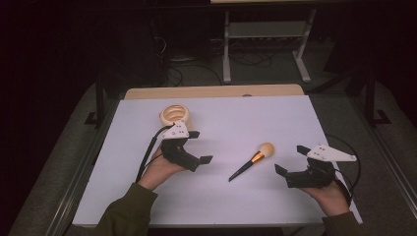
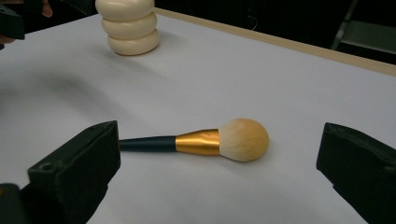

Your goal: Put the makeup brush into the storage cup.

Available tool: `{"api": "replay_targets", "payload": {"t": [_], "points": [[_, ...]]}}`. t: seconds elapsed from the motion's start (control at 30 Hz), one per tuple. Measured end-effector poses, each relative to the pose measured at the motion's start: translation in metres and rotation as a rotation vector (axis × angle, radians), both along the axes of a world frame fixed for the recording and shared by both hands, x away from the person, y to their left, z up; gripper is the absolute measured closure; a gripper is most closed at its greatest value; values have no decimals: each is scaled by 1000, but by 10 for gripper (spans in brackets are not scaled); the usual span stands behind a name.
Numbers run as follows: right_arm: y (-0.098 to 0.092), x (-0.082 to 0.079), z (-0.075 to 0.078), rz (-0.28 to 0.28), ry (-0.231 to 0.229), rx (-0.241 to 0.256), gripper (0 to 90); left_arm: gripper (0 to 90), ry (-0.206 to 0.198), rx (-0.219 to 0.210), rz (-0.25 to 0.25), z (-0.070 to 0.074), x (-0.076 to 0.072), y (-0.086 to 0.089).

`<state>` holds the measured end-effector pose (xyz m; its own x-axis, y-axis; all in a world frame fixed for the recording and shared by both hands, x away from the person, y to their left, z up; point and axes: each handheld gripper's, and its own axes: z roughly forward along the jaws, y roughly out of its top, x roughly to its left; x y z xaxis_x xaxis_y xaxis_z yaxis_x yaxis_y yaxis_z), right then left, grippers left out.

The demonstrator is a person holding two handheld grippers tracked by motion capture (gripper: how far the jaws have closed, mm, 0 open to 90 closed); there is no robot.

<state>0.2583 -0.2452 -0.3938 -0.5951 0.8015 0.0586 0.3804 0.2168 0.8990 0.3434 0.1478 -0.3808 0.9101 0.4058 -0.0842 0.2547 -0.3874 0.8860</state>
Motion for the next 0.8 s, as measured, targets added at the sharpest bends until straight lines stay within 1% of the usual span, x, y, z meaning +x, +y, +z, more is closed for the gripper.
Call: {"api": "replay_targets", "payload": {"t": [0.03, 0.2, 0.43, 0.53, 0.57, 0.6, 0.63, 0.67, 0.8], "points": [[0, 0, 0, 0, 0, 0, 0, 0, 0, 0, 0, 0, 0, 0], [0, 0, 0, -2, -4, -2, 0, 0, 1, 25, -18, 1, 5, -13], [0, 0, 1, -1, -4, -3, 0, 0, 6, 24, -24, 0, 9, -24], [1, 0, 1, 0, -6, -4, 0, 0, 10, 30, -32, -1, 11, -32], [1, 0, 1, 0, -6, -4, 0, 0, 10, 30, -32, -1, 11, -32], [1, 0, 1, 0, -5, -3, 0, 0, 10, 36, -37, -2, 12, -36], [1, 0, 1, 0, -5, -3, 0, 0, 10, 36, -37, -2, 12, -36], [1, 0, 1, 0, -5, -1, 0, 0, 17, 44, -43, -3, 13, -39], [1, 0, 1, -1, -5, -1, 0, 1, 22, 49, -48, -4, 15, -46]]}}
